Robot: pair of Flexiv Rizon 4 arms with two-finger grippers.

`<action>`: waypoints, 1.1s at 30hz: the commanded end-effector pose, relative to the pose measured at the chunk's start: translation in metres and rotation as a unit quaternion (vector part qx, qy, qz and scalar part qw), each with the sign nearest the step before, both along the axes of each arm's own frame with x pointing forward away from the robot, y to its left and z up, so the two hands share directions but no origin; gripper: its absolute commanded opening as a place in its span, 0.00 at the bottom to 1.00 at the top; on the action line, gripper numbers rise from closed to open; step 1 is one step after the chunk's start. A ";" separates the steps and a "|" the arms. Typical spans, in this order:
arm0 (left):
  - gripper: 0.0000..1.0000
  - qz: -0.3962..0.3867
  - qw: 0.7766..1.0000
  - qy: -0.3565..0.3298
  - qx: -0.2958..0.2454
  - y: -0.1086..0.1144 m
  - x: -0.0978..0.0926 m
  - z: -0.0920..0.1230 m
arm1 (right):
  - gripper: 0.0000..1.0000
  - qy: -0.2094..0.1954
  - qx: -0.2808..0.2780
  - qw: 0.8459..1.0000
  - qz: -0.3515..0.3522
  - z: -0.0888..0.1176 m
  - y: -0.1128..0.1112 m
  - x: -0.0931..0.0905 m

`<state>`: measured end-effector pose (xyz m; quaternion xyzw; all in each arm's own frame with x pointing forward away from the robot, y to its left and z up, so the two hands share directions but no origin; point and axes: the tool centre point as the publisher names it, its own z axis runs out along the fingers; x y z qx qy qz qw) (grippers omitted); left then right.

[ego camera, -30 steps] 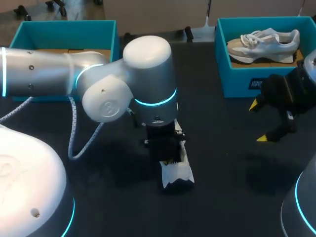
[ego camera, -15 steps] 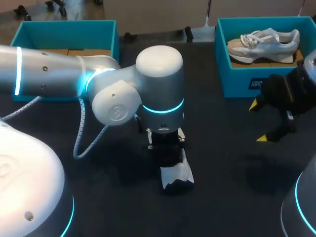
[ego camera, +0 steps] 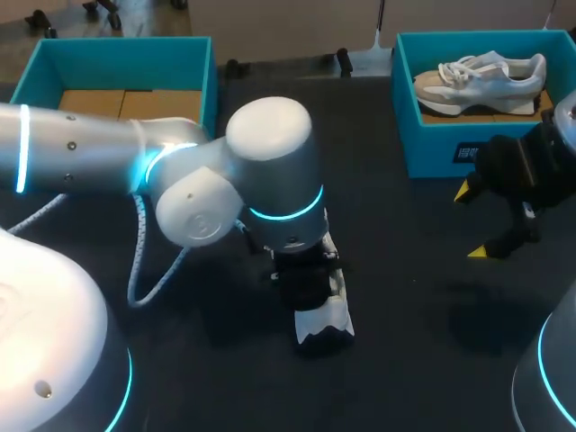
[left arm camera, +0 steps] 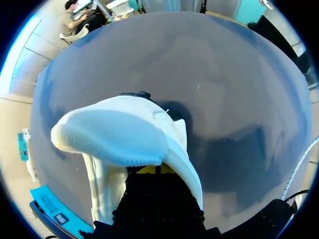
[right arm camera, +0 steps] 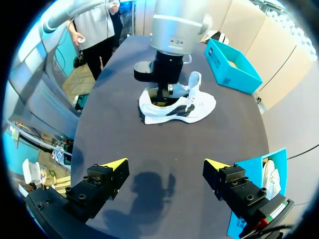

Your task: Take the shoe out of the shoebox, open the shoe tongue, remove and reinsert the insole, then place the shoe into the shoebox

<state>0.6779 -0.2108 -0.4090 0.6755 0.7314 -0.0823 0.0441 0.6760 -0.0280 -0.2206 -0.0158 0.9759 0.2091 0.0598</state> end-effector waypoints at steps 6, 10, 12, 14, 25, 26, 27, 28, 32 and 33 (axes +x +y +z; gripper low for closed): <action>0.00 0.018 0.999 -0.014 -0.050 -0.016 -0.007 -0.052 | 1.00 -0.001 -0.001 1.000 -0.001 -0.002 0.001 0.000; 0.00 0.023 0.997 -0.016 -0.067 -0.026 -0.006 -0.053 | 1.00 -0.001 -0.001 1.000 -0.001 -0.002 0.001 0.000; 0.00 0.026 0.996 -0.020 -0.078 -0.030 -0.006 -0.053 | 1.00 -0.001 -0.001 1.000 -0.001 -0.002 0.001 0.000; 0.00 0.027 0.996 -0.019 -0.084 -0.033 -0.006 -0.053 | 1.00 -0.001 -0.001 1.000 -0.001 -0.002 0.001 0.000; 0.00 0.017 0.995 -0.018 -0.097 -0.029 -0.005 -0.013 | 1.00 -0.001 -0.001 1.000 -0.001 -0.002 0.001 0.000; 0.00 0.014 0.995 -0.017 -0.098 -0.026 -0.004 -0.006 | 1.00 -0.001 -0.001 1.000 -0.001 -0.002 0.001 0.000; 0.00 0.013 0.995 -0.017 -0.098 -0.023 -0.004 0.003 | 1.00 -0.001 -0.001 1.000 -0.001 -0.002 0.001 0.000; 0.00 0.006 0.996 -0.013 -0.091 -0.022 -0.004 0.007 | 1.00 -0.001 -0.001 1.000 -0.001 -0.002 0.001 0.000; 0.00 0.005 0.996 -0.027 -0.085 -0.016 0.000 0.030 | 1.00 -0.001 -0.001 1.000 -0.001 -0.002 0.001 0.000; 0.00 0.002 0.997 -0.026 -0.077 -0.016 0.001 0.033 | 1.00 -0.001 -0.001 1.000 -0.001 -0.002 0.001 0.000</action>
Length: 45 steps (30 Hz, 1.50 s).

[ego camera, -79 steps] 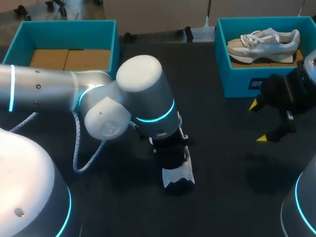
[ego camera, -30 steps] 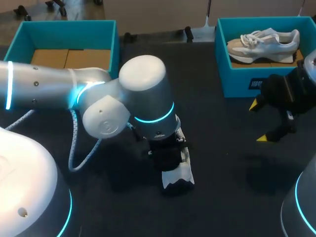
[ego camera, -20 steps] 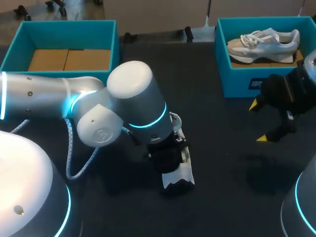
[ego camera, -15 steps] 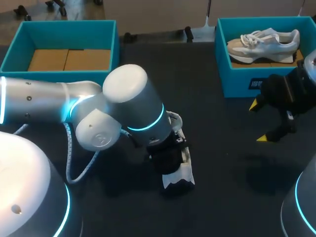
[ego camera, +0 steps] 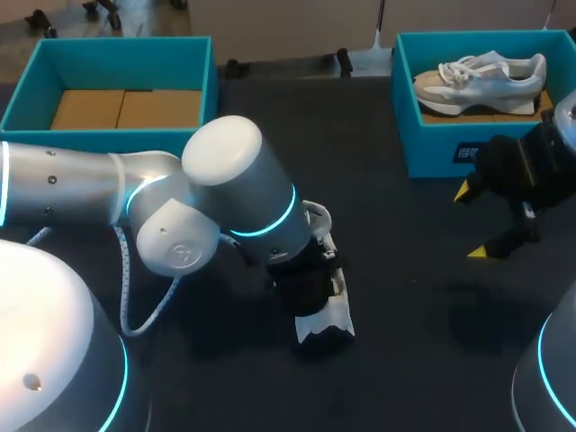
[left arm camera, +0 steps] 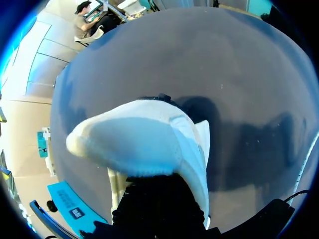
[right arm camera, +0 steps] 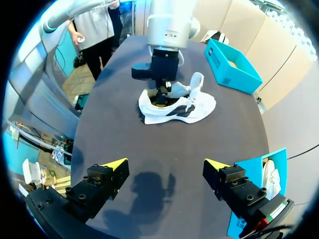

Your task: Take the shoe out of the shoebox, open the shoe tongue, remove and reinsert the insole, then place the shoe into the shoebox

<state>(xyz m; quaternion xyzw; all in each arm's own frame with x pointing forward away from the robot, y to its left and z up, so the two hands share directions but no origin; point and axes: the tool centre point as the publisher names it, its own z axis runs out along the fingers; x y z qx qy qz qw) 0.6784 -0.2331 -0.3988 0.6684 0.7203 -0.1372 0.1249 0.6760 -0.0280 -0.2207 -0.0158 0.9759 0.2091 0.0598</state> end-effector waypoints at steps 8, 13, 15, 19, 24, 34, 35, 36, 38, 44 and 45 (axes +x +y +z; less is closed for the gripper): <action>0.00 0.006 0.999 -0.016 0.050 0.014 0.007 0.043 | 1.00 -0.001 -0.001 1.000 -0.001 -0.002 0.001 0.000; 0.00 0.017 0.996 -0.029 0.083 0.015 0.013 0.052 | 1.00 -0.001 -0.001 1.000 -0.001 -0.002 0.001 0.000; 0.00 0.022 0.995 -0.040 0.092 0.015 0.016 0.054 | 1.00 -0.001 -0.001 1.000 -0.001 -0.002 0.001 0.000; 0.00 0.026 0.990 -0.069 0.117 0.015 0.022 0.055 | 1.00 -0.001 -0.001 1.000 -0.001 -0.002 0.001 0.000; 0.00 0.025 0.986 -0.089 0.141 0.015 0.030 0.053 | 1.00 -0.001 -0.001 1.000 -0.001 -0.002 0.001 0.000; 0.17 0.038 0.977 -0.114 0.173 0.019 0.041 0.043 | 1.00 -0.001 -0.001 1.000 -0.001 -0.002 0.001 0.000; 0.25 0.039 0.977 -0.113 0.174 0.019 0.042 0.043 | 1.00 -0.001 -0.001 1.000 -0.001 -0.002 0.001 0.000; 0.41 0.039 0.978 -0.108 0.174 0.020 0.042 0.044 | 1.00 -0.001 -0.001 1.000 -0.001 -0.002 0.001 0.000; 0.66 0.038 0.977 -0.106 0.179 0.021 0.043 0.046 | 1.00 -0.001 -0.001 1.000 -0.001 -0.002 0.001 0.000; 1.00 0.040 0.975 -0.097 0.196 0.024 0.044 0.054 | 1.00 -0.001 -0.001 1.000 -0.001 -0.002 0.001 0.000; 1.00 0.039 0.974 -0.097 0.200 0.025 0.044 0.053 | 1.00 -0.001 -0.001 1.000 -0.001 -0.002 0.001 0.000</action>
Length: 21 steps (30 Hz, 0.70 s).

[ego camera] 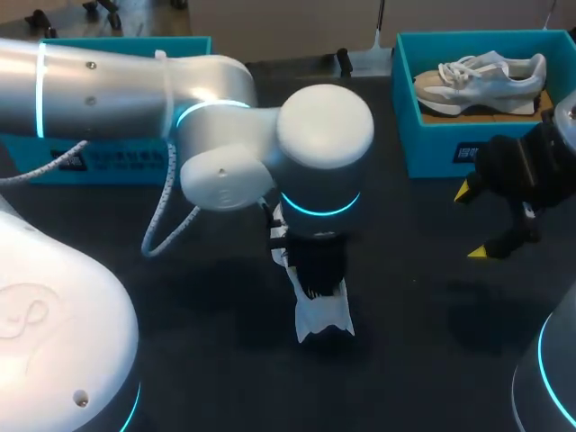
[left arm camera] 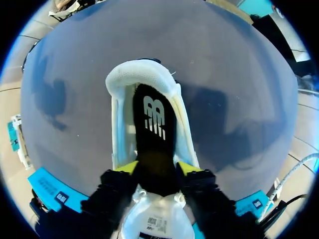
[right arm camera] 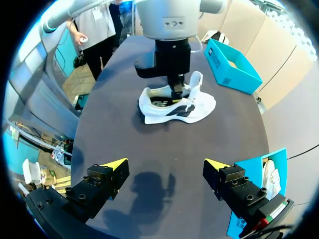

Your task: Take the shoe out of the shoebox, open the shoe tongue, remove and reinsert the insole, then place the shoe into the shoebox

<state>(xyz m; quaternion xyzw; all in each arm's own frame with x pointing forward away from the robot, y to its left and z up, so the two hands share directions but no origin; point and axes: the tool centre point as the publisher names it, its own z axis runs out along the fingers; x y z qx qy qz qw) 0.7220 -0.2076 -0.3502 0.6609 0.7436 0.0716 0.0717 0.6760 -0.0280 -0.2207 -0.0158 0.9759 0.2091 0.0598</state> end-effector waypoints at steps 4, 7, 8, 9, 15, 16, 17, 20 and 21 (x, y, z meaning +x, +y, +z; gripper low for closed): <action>1.00 0.001 1.000 0.006 0.020 0.003 -0.001 -0.004 | 1.00 -0.001 -0.001 1.000 -0.001 -0.002 0.001 0.000; 1.00 0.006 1.000 0.008 0.020 0.006 -0.002 -0.008 | 1.00 -0.001 -0.001 1.000 -0.001 -0.002 0.001 0.000; 1.00 0.008 1.000 0.008 0.020 0.007 -0.002 -0.008 | 1.00 -0.001 -0.001 1.000 -0.001 -0.002 0.001 0.000; 1.00 0.009 1.000 0.009 0.020 0.008 -0.001 -0.008 | 1.00 -0.001 -0.001 1.000 -0.001 -0.002 0.001 0.000; 1.00 0.012 1.000 0.006 0.027 0.009 0.002 -0.006 | 1.00 -0.001 -0.001 1.000 -0.001 -0.002 0.001 0.000; 1.00 0.012 1.000 0.006 0.027 0.009 0.003 -0.006 | 1.00 -0.001 -0.001 1.000 -0.001 -0.002 0.001 0.000; 1.00 0.012 1.000 0.005 0.027 0.009 0.004 -0.006 | 1.00 -0.001 -0.001 1.000 -0.001 -0.002 0.001 0.000; 1.00 0.011 1.000 0.006 0.026 0.009 0.006 -0.002 | 1.00 -0.001 -0.001 1.000 -0.001 -0.002 0.001 0.000; 1.00 0.011 1.000 0.006 0.026 0.009 0.005 -0.002 | 1.00 -0.001 -0.001 1.000 -0.001 -0.002 0.001 0.000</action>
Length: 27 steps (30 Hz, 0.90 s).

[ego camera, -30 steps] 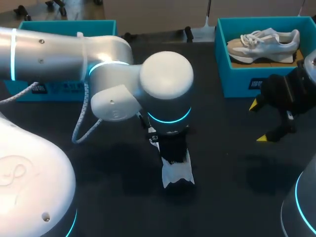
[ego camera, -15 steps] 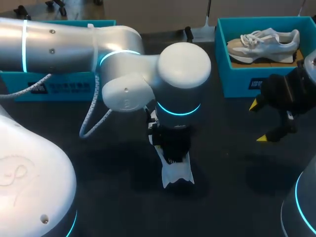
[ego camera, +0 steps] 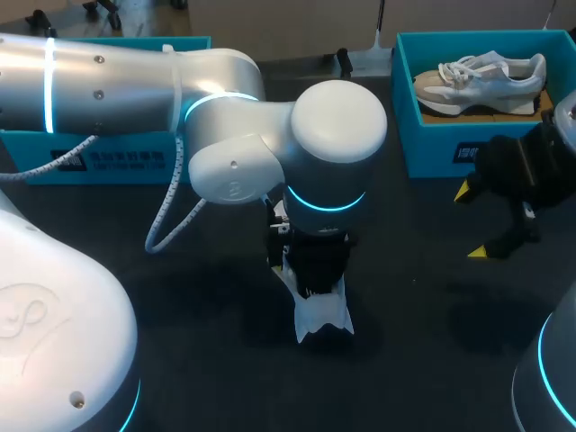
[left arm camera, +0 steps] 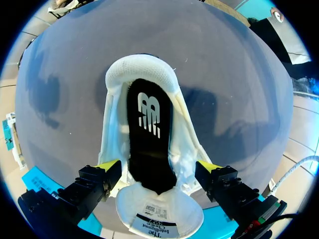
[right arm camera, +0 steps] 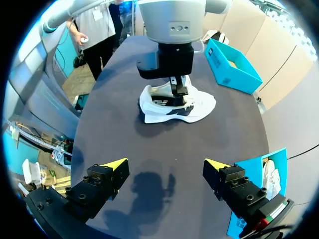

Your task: Take the shoe out of the shoebox, open the shoe tongue, remove and reinsert the insole, then place the shoe into the shoebox

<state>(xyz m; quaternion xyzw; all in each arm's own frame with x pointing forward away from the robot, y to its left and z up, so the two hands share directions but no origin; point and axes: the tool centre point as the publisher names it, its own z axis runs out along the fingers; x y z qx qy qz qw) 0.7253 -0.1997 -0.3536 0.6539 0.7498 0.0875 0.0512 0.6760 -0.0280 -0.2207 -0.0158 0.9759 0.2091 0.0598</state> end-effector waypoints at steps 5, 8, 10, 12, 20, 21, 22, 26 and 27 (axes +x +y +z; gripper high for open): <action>1.00 -0.006 1.000 0.013 -0.007 0.002 0.001 0.012 | 1.00 -0.001 -0.001 1.000 -0.001 -0.002 0.001 0.000; 1.00 -0.008 1.000 0.017 -0.007 0.003 0.001 0.015 | 1.00 -0.001 -0.001 1.000 -0.001 -0.002 0.001 0.000; 1.00 -0.012 1.000 0.019 -0.007 0.003 0.001 0.017 | 1.00 -0.001 -0.001 1.000 -0.001 -0.002 0.001 0.000; 1.00 -0.013 1.000 0.019 -0.007 0.004 0.002 0.019 | 1.00 -0.001 -0.001 1.000 -0.001 -0.002 0.001 0.000; 1.00 -0.007 0.999 0.027 -0.025 0.006 0.014 0.032 | 1.00 -0.001 -0.001 1.000 -0.001 -0.002 0.001 0.000; 1.00 -0.007 0.999 0.028 -0.029 0.006 0.015 0.034 | 1.00 -0.001 -0.001 1.000 -0.001 -0.002 0.001 0.000; 1.00 -0.007 0.999 0.028 -0.029 0.007 0.017 0.037 | 1.00 -0.001 -0.001 1.000 -0.001 -0.002 0.001 0.000; 1.00 -0.006 0.999 0.016 -0.032 0.008 0.026 0.045 | 1.00 -0.001 -0.001 1.000 -0.001 -0.002 0.001 0.000; 1.00 -0.007 0.999 0.011 -0.035 0.008 0.028 0.047 | 1.00 -0.001 -0.001 1.000 -0.001 -0.002 0.001 0.000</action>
